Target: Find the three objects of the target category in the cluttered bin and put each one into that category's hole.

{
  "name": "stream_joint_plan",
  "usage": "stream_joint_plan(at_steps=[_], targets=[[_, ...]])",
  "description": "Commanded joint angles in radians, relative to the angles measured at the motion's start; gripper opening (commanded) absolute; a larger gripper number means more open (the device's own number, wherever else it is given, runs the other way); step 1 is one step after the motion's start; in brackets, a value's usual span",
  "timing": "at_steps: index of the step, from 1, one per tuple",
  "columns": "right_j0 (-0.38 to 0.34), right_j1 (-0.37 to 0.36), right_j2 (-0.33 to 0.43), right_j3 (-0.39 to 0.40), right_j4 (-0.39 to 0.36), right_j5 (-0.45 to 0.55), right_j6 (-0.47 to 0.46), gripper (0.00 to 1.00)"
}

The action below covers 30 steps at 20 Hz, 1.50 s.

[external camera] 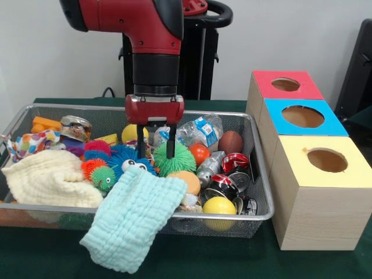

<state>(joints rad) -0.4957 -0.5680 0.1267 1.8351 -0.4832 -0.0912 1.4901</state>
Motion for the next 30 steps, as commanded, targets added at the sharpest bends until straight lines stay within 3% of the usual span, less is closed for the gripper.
stream_joint_plan(at_steps=[1, 8, 12, 16, 22, 25, 30], targets=[[-0.039, 0.03, -0.016, 0.008, -0.017, -0.053, 0.163, 1.0], [-0.064, 0.035, -0.002, 0.008, -0.037, -0.087, 0.157, 1.0], [-0.089, 0.087, -0.016, -0.008, -0.064, -0.139, 0.149, 1.0], [-0.017, 0.177, -0.124, -0.048, -0.047, -0.268, 0.14, 1.0], [0.051, 0.204, -0.202, -0.023, 0.024, -0.358, 0.155, 1.0], [0.064, 0.18, -0.206, 0.001, 0.034, -0.346, 0.168, 1.0], [0.072, 0.053, -0.168, 0.047, 0.047, -0.204, 0.187, 1.0]])
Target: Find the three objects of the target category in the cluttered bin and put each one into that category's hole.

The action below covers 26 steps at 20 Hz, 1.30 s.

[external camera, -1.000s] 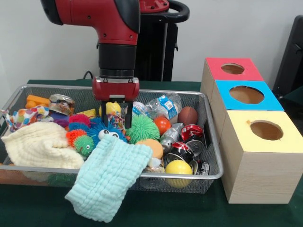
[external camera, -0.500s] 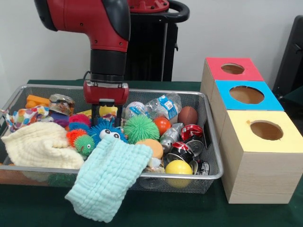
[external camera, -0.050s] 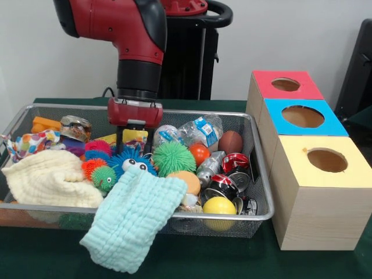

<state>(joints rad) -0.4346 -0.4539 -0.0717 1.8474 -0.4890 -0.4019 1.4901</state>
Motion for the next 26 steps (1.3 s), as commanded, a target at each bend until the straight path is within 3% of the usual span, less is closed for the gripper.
stream_joint_plan(at_steps=[1, 4, 13, 26], targets=[[0.008, -0.084, 0.043, 0.039, 0.058, 0.14, 0.189, 1.0], [-0.007, -0.118, 0.075, 0.04, 0.068, 0.206, 0.186, 1.0], [-0.02, -0.146, 0.108, 0.037, 0.081, 0.267, 0.19, 1.0], [0.125, -0.11, -0.02, 0.033, 0.159, 0.178, 0.21, 1.0]])
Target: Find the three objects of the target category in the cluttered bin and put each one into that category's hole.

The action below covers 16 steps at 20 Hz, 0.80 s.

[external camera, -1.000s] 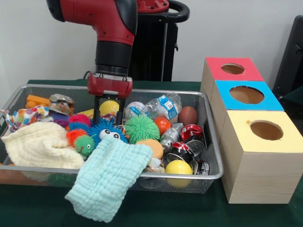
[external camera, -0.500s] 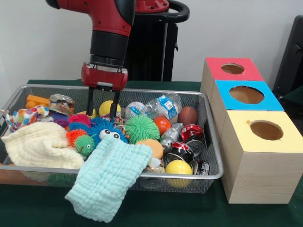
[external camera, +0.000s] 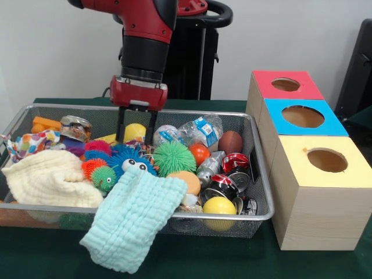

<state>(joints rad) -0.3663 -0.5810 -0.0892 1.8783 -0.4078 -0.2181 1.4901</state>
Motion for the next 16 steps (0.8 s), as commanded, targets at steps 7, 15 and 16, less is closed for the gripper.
stream_joint_plan(at_steps=[7, 15, 16], targets=[[0.056, 0.041, -0.006, 0.012, 0.071, -0.061, 0.215, 1.0], [-0.018, 0.146, 0.02, 0.0, 0.006, -0.209, 0.213, 1.0], [-0.023, 0.16, 0.02, -0.003, 0.003, -0.227, 0.212, 1.0]])
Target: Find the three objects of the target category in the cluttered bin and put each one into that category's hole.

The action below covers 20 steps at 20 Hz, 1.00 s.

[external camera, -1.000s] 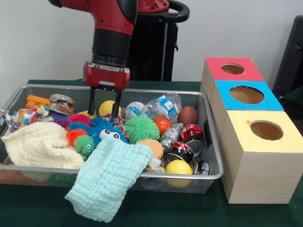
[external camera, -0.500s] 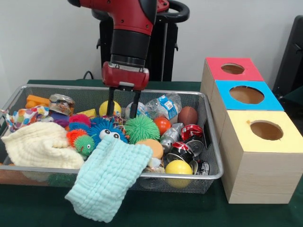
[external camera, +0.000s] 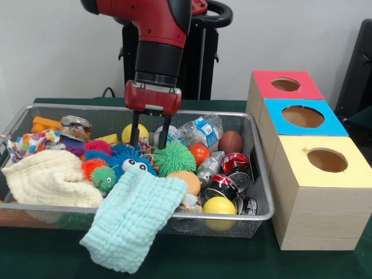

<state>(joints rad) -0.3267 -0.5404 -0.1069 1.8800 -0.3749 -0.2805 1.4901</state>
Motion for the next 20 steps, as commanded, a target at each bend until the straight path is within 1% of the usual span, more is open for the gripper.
stream_joint_plan(at_steps=[1, 4, 8, 15, 20], targets=[[-0.065, 0.131, 0.037, -0.006, -0.03, -0.18, 0.21, 1.0], [-0.067, 0.145, 0.034, -0.007, -0.028, -0.198, 0.198, 1.0], [-0.035, 0.147, 0.002, -0.013, -0.004, -0.188, 0.17, 1.0], [0.0, 0.14, -0.025, -0.006, 0.022, -0.195, 0.173, 1.0], [0.016, 0.149, -0.04, -0.003, 0.027, -0.219, 0.183, 1.0]])
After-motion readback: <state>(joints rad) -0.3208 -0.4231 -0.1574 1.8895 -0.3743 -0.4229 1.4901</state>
